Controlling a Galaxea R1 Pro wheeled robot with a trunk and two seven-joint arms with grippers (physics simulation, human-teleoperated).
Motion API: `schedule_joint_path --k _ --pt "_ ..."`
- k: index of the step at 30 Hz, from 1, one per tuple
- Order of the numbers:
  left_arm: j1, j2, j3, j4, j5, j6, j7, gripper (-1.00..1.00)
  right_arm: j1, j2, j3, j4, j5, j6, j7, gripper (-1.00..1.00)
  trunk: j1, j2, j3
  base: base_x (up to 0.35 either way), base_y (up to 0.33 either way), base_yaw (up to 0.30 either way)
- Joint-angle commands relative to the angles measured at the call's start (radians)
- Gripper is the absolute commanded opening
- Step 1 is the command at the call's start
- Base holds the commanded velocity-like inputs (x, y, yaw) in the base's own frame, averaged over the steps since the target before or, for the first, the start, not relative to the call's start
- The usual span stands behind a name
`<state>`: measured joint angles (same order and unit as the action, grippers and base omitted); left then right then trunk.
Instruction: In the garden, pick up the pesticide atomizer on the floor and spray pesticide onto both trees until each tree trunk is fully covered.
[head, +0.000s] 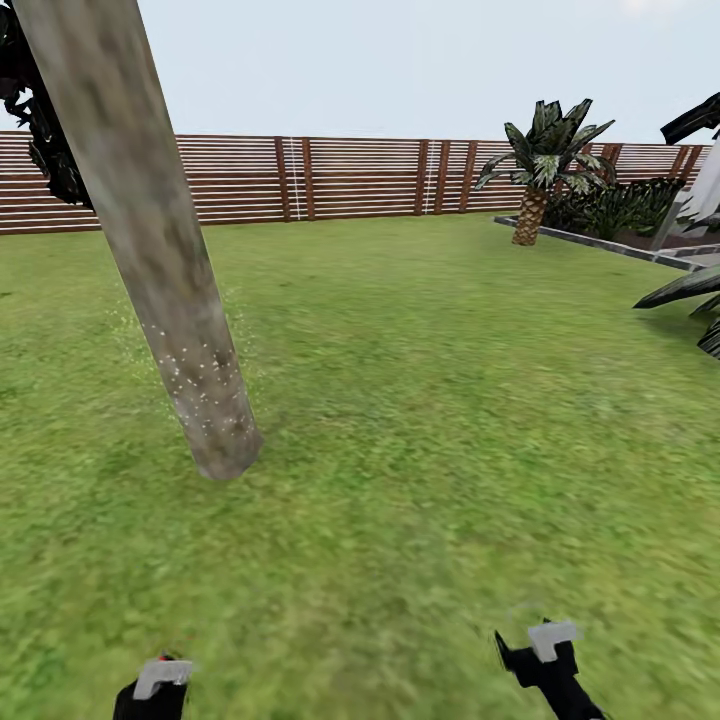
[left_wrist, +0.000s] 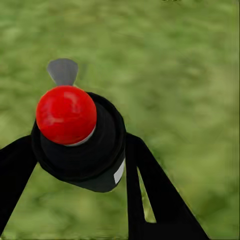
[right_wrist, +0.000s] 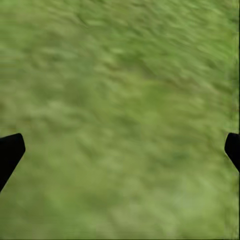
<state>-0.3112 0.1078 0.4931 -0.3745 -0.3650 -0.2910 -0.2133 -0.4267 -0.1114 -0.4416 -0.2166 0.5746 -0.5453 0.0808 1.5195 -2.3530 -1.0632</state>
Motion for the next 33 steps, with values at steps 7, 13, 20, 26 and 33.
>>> schedule_joint_path --k 7,13,20,26,33 --pt "0.049 0.008 0.172 -0.001 0.038 -0.006 -0.003 -1.0 0.02 0.015 -0.147 0.005 -0.035 -0.066 -0.086 1.0 0.0 0.0 0.0 0.0 0.0 0.08" --pt "0.078 0.009 0.176 0.0 0.044 -0.096 0.002 -1.0 0.02 0.022 -0.172 0.069 -0.051 -0.067 -0.088 1.0 0.0 0.0 0.0 -0.081 0.028 0.275" --pt "0.078 0.008 0.177 0.016 0.046 -0.1 0.004 -1.0 0.02 0.022 -0.172 0.071 -0.051 -0.068 -0.089 1.0 0.0 0.0 0.0 -0.282 0.193 0.279" --pt "0.078 0.007 0.177 0.017 0.046 -0.1 0.005 -1.0 0.02 0.034 -0.172 0.071 -0.05 -0.069 -0.089 1.0 0.0 0.0 0.0 -0.257 0.218 0.279" --pt "0.078 0.006 0.177 0.017 0.046 -0.1 0.005 -1.0 0.02 0.036 -0.172 0.071 -0.05 -0.07 -0.111 1.0 0.0 0.0 0.0 -0.159 0.246 0.279"
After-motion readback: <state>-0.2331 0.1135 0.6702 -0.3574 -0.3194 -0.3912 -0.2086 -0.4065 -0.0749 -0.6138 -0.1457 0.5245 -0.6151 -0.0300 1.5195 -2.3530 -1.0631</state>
